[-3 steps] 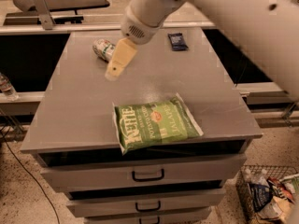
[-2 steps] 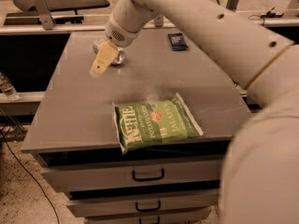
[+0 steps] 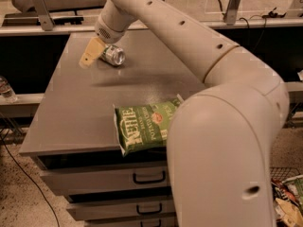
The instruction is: Place 7up can upright
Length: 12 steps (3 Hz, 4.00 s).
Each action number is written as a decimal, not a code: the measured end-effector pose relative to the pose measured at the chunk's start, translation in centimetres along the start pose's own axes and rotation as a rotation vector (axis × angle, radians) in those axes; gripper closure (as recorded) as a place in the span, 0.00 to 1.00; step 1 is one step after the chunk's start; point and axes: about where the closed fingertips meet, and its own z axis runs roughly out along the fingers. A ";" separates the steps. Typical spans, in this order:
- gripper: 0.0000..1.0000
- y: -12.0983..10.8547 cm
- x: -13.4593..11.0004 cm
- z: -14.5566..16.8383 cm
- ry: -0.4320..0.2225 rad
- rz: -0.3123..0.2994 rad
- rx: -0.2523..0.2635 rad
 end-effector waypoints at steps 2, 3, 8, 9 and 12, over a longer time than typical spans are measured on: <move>0.00 -2.9 -0.8 2.9 0.090 0.082 0.090; 0.00 -4.1 -0.9 3.9 0.137 0.117 0.127; 0.86 -4.4 -1.4 2.7 0.175 0.197 0.139; 1.00 -3.8 -3.3 -0.6 0.027 0.150 0.095; 1.00 -4.8 -1.0 -9.1 -0.540 0.068 -0.086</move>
Offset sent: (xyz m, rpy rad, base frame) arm 0.0592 0.0088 -0.0062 -0.0967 0.0089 -0.2055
